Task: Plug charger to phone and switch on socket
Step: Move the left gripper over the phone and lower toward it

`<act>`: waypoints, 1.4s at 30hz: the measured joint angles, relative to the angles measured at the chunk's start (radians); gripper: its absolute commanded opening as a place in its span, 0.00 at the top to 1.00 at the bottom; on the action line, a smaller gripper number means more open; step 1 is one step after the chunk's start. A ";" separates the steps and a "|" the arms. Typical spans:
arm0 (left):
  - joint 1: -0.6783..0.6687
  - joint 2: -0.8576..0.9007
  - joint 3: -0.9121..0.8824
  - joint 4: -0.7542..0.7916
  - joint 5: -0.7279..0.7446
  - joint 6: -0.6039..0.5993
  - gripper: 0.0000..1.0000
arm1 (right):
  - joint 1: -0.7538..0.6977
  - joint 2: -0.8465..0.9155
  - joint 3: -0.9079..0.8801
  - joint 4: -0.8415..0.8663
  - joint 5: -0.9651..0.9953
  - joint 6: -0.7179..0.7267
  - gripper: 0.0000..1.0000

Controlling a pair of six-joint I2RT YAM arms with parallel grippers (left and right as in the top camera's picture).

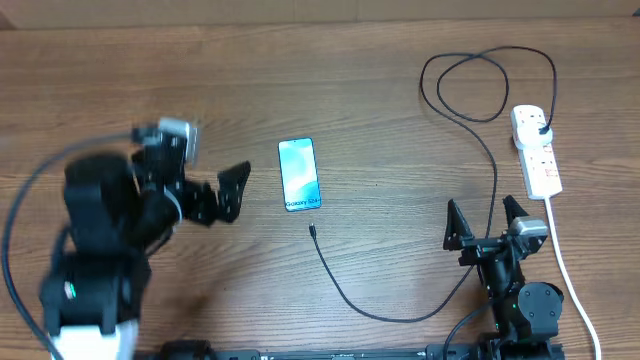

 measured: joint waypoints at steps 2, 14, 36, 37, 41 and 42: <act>-0.005 0.095 0.101 -0.077 0.016 0.000 0.01 | 0.000 0.000 0.000 0.001 0.000 0.000 0.00; -0.067 0.403 0.159 -0.134 0.242 -0.007 0.49 | 0.000 0.000 0.000 0.000 0.000 0.000 0.00; -0.123 0.673 0.159 -0.168 0.433 -0.011 0.82 | 0.000 0.000 0.000 0.000 0.000 0.000 0.00; -0.128 0.675 0.159 -0.168 0.431 -0.011 0.83 | 0.000 0.000 0.000 0.000 0.000 0.000 0.00; -0.185 0.701 0.159 -0.168 0.386 -0.011 0.87 | 0.000 0.000 0.000 0.000 0.000 0.000 0.00; -0.198 0.708 0.159 -0.168 0.372 -0.012 0.87 | 0.000 0.000 0.000 0.000 0.000 0.001 0.00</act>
